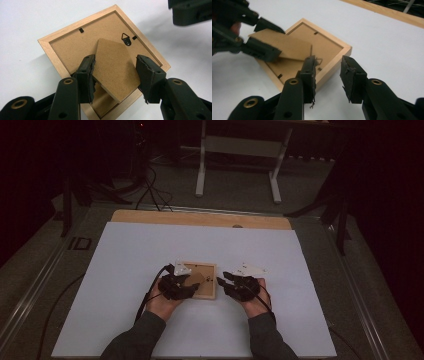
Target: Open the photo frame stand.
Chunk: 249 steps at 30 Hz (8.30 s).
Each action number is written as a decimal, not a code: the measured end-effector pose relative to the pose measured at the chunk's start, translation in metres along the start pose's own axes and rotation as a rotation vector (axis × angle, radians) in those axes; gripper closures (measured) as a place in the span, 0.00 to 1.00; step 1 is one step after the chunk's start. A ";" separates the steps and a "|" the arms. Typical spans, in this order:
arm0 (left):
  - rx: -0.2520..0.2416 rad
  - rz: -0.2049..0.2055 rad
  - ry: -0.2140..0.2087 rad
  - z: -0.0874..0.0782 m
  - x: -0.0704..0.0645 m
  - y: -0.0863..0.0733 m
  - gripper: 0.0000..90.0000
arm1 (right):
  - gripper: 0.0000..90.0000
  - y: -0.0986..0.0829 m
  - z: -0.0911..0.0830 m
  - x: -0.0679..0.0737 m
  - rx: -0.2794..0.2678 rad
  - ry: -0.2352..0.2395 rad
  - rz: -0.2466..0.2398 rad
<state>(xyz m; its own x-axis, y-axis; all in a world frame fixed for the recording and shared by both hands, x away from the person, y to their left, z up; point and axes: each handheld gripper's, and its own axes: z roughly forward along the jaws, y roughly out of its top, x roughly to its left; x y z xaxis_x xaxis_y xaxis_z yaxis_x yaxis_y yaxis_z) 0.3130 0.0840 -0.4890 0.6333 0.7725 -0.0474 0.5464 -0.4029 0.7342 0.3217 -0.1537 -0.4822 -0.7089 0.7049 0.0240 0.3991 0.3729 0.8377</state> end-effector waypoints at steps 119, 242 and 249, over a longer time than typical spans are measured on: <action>0.048 0.033 -0.107 0.001 0.016 -0.010 0.69 | 0.62 0.035 0.035 -0.029 0.033 0.145 0.093; -0.001 -0.013 -0.039 -0.017 0.035 -0.042 0.68 | 0.51 0.017 0.012 0.021 0.027 0.088 -0.102; -0.009 -0.013 -0.037 -0.021 0.036 -0.041 0.68 | 0.49 0.015 0.008 0.017 0.035 0.136 -0.092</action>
<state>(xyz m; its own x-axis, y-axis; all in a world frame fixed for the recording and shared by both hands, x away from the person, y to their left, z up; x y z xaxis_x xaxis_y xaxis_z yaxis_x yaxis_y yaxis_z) 0.3023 0.1389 -0.5071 0.6458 0.7591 -0.0817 0.5498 -0.3881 0.7397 0.3210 -0.1313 -0.4734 -0.8144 0.5799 0.0239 0.3477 0.4546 0.8200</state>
